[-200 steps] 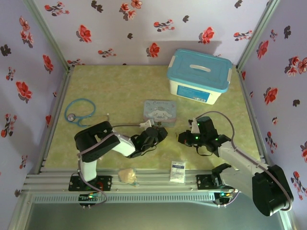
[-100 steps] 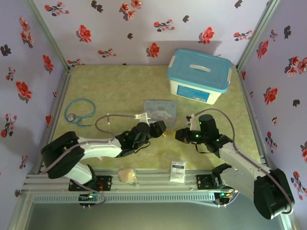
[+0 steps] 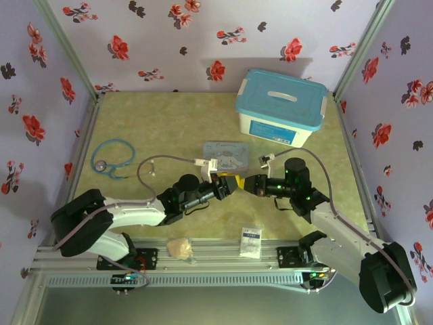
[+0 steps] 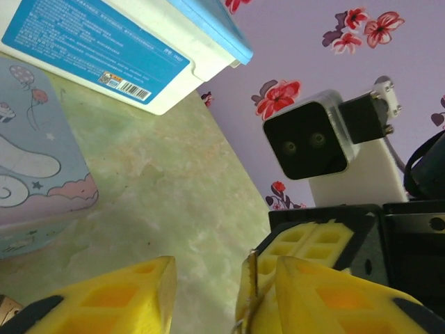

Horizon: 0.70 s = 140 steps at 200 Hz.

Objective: Unlock the padlock with the key

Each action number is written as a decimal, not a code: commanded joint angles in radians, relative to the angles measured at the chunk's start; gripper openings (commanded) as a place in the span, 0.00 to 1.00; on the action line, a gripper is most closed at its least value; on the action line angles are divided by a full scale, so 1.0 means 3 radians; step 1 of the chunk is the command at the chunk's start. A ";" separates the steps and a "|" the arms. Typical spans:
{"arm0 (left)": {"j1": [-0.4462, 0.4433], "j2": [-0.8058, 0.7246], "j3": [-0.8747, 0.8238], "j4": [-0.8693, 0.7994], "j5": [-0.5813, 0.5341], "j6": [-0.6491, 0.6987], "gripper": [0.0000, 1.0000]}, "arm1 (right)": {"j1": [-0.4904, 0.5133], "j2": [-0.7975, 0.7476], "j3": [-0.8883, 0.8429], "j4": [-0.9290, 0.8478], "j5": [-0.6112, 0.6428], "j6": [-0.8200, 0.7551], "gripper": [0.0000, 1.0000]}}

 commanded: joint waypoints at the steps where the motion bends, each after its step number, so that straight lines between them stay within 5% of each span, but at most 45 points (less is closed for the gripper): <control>1: 0.0025 0.0068 0.0039 0.0212 0.0119 0.0092 0.35 | 0.0075 -0.0011 0.0081 0.0089 -0.0121 0.0015 0.00; 64: 0.0030 0.0121 0.0064 0.0257 0.0157 0.0068 0.00 | 0.0107 -0.0030 0.0082 0.0046 -0.0088 -0.0011 0.00; 102: 0.0028 0.0120 0.0051 0.0299 0.0155 0.0039 0.00 | 0.0117 -0.0041 0.0126 -0.0007 -0.0065 0.0030 0.04; 109: 0.0026 0.0080 0.0024 0.0319 0.0080 0.0004 0.00 | 0.0117 -0.0056 0.0127 0.0000 -0.0052 0.0039 0.14; 123: 0.0025 0.0020 -0.0067 0.0443 -0.0132 -0.0153 0.00 | 0.0117 -0.0119 0.0128 -0.0029 0.0022 0.0015 0.66; 140: 0.0025 -0.0048 -0.0185 0.0598 -0.0438 -0.0455 0.00 | 0.0113 -0.0228 0.0074 0.0037 0.0209 0.0056 0.76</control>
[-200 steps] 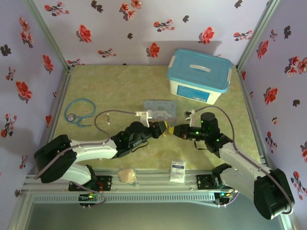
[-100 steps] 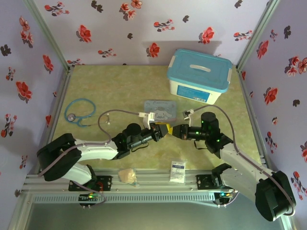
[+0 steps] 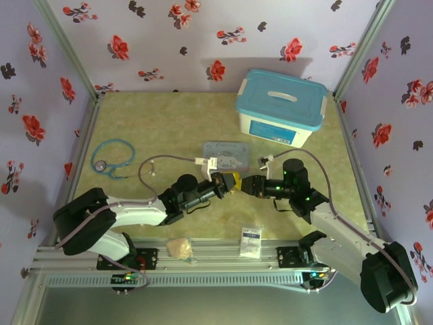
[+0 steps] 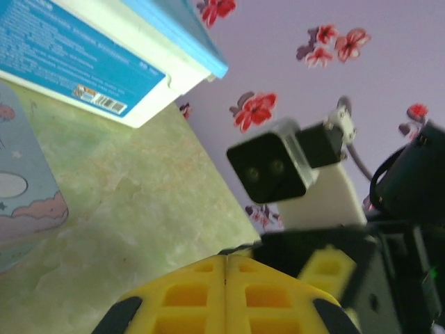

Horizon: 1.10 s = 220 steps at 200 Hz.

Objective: Unlock the padlock with the key

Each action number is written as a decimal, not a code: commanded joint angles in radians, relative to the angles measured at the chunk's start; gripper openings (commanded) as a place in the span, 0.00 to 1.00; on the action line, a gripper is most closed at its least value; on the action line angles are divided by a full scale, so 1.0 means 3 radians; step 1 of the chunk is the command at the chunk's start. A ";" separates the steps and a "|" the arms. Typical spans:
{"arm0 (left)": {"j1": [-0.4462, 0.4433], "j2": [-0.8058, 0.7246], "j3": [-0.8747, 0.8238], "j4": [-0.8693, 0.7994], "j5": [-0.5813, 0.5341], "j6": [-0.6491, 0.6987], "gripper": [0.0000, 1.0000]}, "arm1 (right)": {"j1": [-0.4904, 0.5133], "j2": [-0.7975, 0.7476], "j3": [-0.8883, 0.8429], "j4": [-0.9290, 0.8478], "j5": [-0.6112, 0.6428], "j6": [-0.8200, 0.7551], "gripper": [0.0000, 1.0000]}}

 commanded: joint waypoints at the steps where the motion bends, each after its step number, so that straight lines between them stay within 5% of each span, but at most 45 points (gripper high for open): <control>1: 0.0013 -0.0092 -0.0151 0.0228 -0.0449 -0.0366 0.00 | 0.0036 -0.0198 0.0070 0.0153 0.0105 0.0043 0.77; 51: 0.0012 -0.0057 -0.0180 0.0622 -0.0772 -0.1027 0.00 | 0.0206 0.0089 -0.0377 0.2164 0.0873 0.1223 0.75; 84: 0.0006 0.0011 -0.0115 0.0850 -0.0775 -0.1240 0.00 | 0.0656 0.0267 -0.0169 0.2081 0.1182 0.1030 0.71; 139: -0.0015 -0.0075 -0.0119 0.0870 -0.0887 -0.1300 0.00 | 0.0665 0.0289 -0.0299 0.2454 0.1373 0.1123 0.41; 220: -0.0026 0.0063 -0.0042 0.1054 -0.0907 -0.1371 0.00 | 0.0670 0.0621 -0.0292 0.2920 0.1379 0.1249 0.28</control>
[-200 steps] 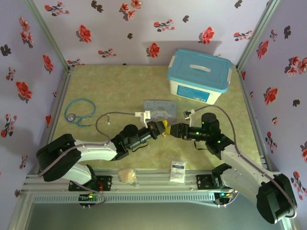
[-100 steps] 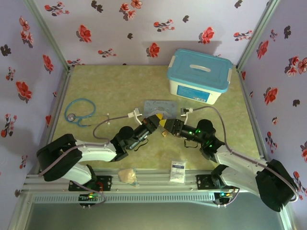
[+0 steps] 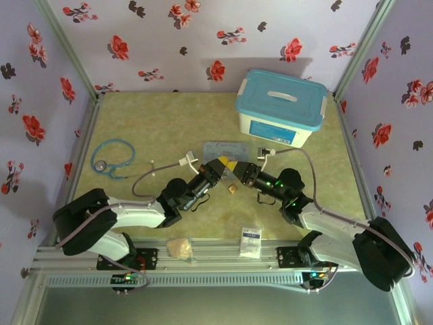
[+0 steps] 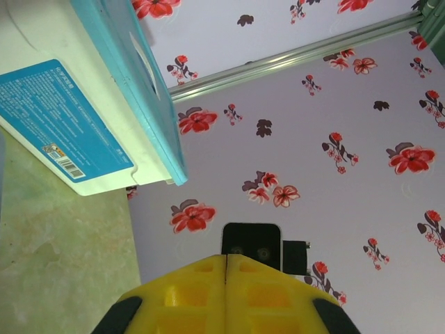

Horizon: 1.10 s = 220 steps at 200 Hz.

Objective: Unlock the padlock with the key

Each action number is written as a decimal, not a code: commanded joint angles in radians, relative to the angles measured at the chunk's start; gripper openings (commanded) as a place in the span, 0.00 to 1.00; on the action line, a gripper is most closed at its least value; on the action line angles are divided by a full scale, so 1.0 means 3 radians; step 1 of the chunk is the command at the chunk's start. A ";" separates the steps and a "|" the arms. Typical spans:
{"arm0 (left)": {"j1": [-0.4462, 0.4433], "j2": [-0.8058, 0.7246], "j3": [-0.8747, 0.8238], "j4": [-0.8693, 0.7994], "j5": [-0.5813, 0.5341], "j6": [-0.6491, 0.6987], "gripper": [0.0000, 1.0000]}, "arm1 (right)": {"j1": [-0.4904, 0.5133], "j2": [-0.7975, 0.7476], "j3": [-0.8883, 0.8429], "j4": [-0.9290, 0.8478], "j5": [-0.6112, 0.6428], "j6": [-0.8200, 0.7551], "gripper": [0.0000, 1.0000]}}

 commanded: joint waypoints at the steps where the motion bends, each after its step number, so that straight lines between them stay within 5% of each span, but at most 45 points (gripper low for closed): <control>1: -0.0020 0.0044 0.0100 0.0186 -0.0075 -0.0041 0.00 | 0.0022 0.0051 -0.0003 0.0339 0.0057 0.0052 0.27; 110: -0.0023 0.0169 0.0134 0.0197 -0.0078 0.0008 0.00 | 0.0027 0.0252 -0.0014 0.0614 -0.0004 0.0148 0.00; 152: -0.0023 0.0148 0.0092 0.0192 -0.0069 0.0097 0.00 | 0.0022 0.0086 -0.0140 0.0385 0.0124 0.0088 0.00; 167: -0.0023 0.0096 0.0055 0.0182 -0.0050 0.0222 0.26 | 0.0004 -0.0049 -0.0138 0.0057 0.0127 -0.0030 0.00; 182: -0.0018 -0.0021 -0.0034 0.0115 -0.0051 0.0378 0.29 | -0.0035 -0.0223 -0.0154 -0.0296 0.0137 -0.0135 0.00; 198: -0.0008 -0.0205 -0.0127 -0.0202 -0.0176 0.0421 0.44 | -0.0111 -0.0405 -0.0164 -0.0677 0.0146 -0.0208 0.00; 220: 0.0000 -0.0465 -0.0182 -0.0795 -0.0319 0.0519 0.47 | -0.0244 -0.0585 -0.0200 -0.1043 0.0107 -0.0263 0.00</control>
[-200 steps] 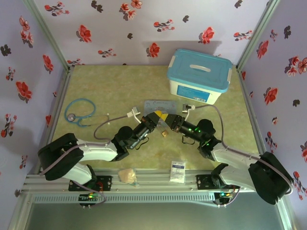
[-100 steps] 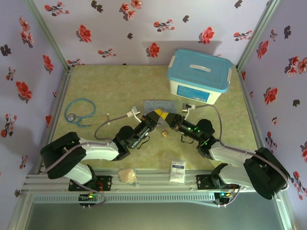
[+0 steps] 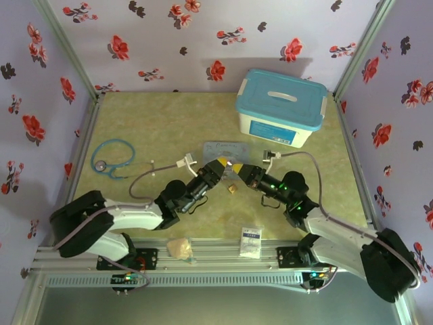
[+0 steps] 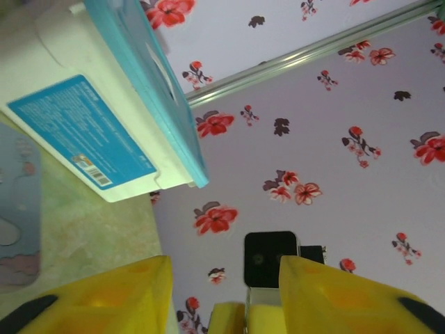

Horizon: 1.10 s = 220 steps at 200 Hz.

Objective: Unlock the padlock with the key

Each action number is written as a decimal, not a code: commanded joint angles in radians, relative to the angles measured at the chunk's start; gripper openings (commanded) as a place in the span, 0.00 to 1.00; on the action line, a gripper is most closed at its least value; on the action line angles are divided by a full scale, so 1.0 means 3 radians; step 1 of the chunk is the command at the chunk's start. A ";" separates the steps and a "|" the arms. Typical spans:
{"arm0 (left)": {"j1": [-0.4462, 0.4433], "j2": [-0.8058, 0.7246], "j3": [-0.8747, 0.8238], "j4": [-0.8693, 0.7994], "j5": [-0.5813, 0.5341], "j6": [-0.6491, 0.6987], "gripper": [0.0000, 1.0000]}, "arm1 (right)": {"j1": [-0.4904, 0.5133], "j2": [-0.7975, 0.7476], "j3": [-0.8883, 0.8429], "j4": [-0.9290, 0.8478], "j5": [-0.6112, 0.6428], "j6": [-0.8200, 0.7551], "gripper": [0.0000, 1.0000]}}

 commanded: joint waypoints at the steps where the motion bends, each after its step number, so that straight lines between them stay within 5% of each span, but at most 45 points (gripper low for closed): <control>1: 0.0012 -0.0302 -0.0049 -0.0624 -0.0211 0.0246 0.47 | -0.0122 -0.0169 -0.0074 -0.0561 -0.0006 -0.0173 0.00; 30: -0.0029 -0.0580 0.0305 -0.2235 -0.0322 0.0661 0.63 | -0.0236 -0.0404 -0.0034 -0.1276 0.0054 -0.0403 0.00; 47: -0.0020 -0.0559 0.0171 -0.2302 -0.0368 0.0588 0.97 | -0.0260 -0.0546 -0.0005 -0.1648 0.0144 -0.0564 0.00; 53: -0.0013 -0.0543 0.0104 -0.2250 -0.0370 0.0554 1.00 | -0.0274 -0.0584 -0.0013 -0.1722 0.0161 -0.0595 0.00; 80: -0.0014 -0.0405 0.0219 -0.2623 -0.0219 0.0655 1.00 | -0.0326 -0.0675 -0.0044 -0.1916 0.0194 -0.0667 0.00; 97: -0.0008 -0.0220 0.0143 -0.2346 -0.0056 0.0576 1.00 | -0.0336 -0.0686 -0.0088 -0.1931 0.0202 -0.0685 0.00; 163: -0.0014 0.0666 0.0388 -0.1978 0.0098 0.0267 0.66 | -0.0347 -0.0847 -0.0230 -0.2004 0.0239 -0.0674 0.00; 220: -0.0086 0.1083 0.0768 -0.2233 -0.0035 0.0465 0.63 | -0.0352 -0.1065 -0.0335 -0.2124 0.0244 -0.0638 0.00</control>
